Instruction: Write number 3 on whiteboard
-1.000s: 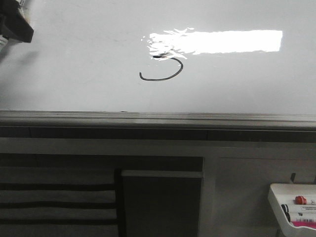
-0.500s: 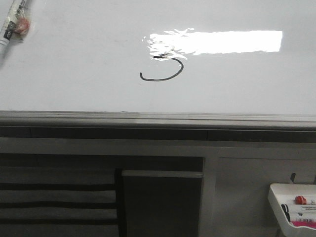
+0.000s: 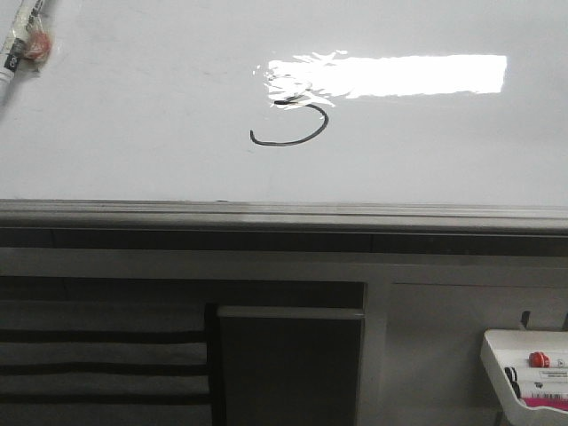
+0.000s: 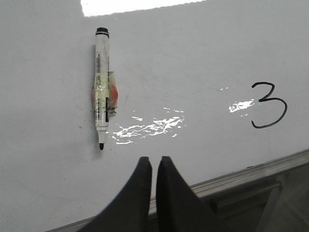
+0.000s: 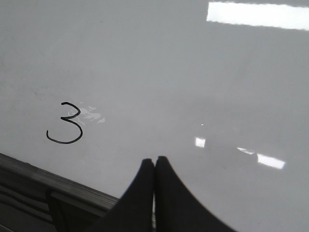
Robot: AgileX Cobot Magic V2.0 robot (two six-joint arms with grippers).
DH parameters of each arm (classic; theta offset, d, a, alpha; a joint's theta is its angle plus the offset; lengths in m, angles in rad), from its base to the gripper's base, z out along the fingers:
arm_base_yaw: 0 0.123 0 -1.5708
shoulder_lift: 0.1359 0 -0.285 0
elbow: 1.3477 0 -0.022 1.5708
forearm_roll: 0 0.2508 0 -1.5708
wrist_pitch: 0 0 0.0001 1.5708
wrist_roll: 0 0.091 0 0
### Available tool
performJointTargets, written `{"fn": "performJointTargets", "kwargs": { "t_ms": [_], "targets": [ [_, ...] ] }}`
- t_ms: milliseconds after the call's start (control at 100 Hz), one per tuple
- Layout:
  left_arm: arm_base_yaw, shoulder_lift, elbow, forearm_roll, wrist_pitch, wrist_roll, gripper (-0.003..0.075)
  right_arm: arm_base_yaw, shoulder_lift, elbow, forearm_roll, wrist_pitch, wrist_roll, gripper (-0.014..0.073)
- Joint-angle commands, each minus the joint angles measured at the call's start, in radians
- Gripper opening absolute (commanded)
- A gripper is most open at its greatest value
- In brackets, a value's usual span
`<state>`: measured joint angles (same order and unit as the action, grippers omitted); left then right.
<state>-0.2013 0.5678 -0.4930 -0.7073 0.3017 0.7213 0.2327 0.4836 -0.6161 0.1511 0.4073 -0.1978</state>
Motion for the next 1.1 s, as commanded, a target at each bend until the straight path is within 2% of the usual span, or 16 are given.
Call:
{"fn": "performJointTargets", "kwargs": {
  "t_ms": [0,140,350,540,590,690,740,820,1090],
  "targets": [
    [0.0,0.002,-0.027,-0.024,-0.061,-0.01,-0.0019,-0.006,0.002,-0.025,0.004,-0.073,0.0,-0.0079],
    [0.009,-0.042,0.004,0.003,-0.109,-0.01,-0.0019,-0.006,0.002,-0.025,0.004,-0.073,0.0,-0.0079],
    [0.067,-0.285,0.232,0.003,-0.302,-0.01,-0.0019,-0.006,0.002,-0.025,0.004,-0.073,0.0,-0.0079],
    [0.067,-0.431,0.386,0.0,-0.397,-0.02,-0.0019,-0.006,0.002,-0.025,0.004,-0.073,0.0,-0.0079],
    [0.075,-0.455,0.413,0.109,-0.402,-0.095,-0.0019,-0.006,0.002,-0.025,0.004,-0.073,0.0,-0.0079],
    [0.099,-0.494,0.449,0.469,-0.404,-0.501,-0.0019,-0.006,0.002,-0.025,0.004,-0.073,0.0,-0.0079],
    [0.11,-0.499,0.468,0.572,-0.411,-0.613,-0.0019,-0.006,0.002,-0.025,0.004,-0.073,0.0,-0.0079],
    [0.12,-0.503,0.502,0.588,-0.441,-0.631,-0.0019,-0.006,0.002,-0.025,0.004,-0.073,0.0,-0.0079],
    [0.162,-0.608,0.499,0.607,-0.362,-0.631,-0.0019,-0.006,0.002,-0.025,0.004,-0.073,0.0,-0.0079]
  ]
}}
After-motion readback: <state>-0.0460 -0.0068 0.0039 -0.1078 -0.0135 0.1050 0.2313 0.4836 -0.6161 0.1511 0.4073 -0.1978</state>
